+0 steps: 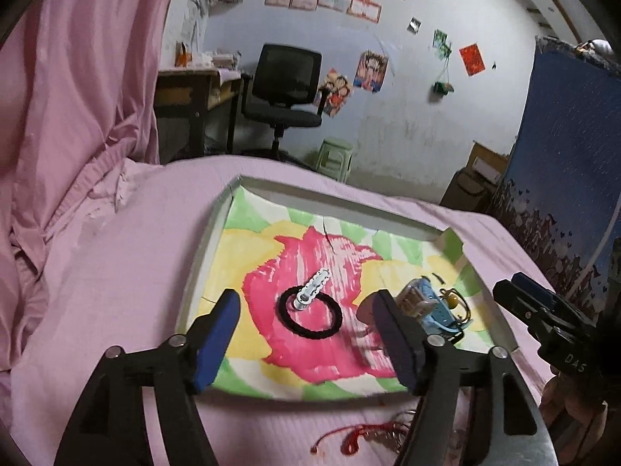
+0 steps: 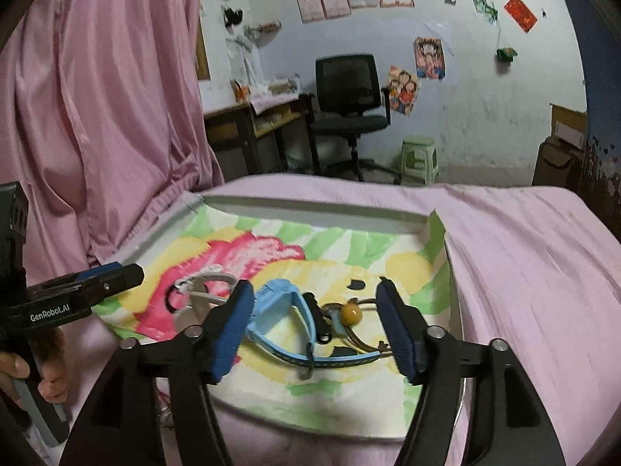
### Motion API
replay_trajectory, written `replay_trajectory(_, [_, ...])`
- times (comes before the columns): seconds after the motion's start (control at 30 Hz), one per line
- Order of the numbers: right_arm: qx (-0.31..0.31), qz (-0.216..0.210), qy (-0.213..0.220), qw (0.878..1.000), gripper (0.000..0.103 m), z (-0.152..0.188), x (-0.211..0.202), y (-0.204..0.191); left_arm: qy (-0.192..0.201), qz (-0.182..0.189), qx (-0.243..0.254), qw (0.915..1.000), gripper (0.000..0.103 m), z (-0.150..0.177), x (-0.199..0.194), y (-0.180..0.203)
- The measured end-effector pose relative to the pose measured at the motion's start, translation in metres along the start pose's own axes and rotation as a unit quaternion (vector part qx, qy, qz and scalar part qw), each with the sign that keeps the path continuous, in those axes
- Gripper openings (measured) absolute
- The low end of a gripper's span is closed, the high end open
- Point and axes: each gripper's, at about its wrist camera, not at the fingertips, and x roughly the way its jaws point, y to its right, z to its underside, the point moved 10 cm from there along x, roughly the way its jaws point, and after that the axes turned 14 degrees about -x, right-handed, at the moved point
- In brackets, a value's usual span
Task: Organize jewelry
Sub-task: 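Withdraw both tools from the tray toward the red bracelet and ring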
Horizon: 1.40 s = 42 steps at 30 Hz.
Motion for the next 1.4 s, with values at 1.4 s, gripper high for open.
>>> replay_trajectory(1.4, [-0.04,0.043,0.114,0.992,0.101,0.019,-0.155,-0.044,0.135,0.008,0.04,0.99,0.1,0.058,-0.156,0.01])
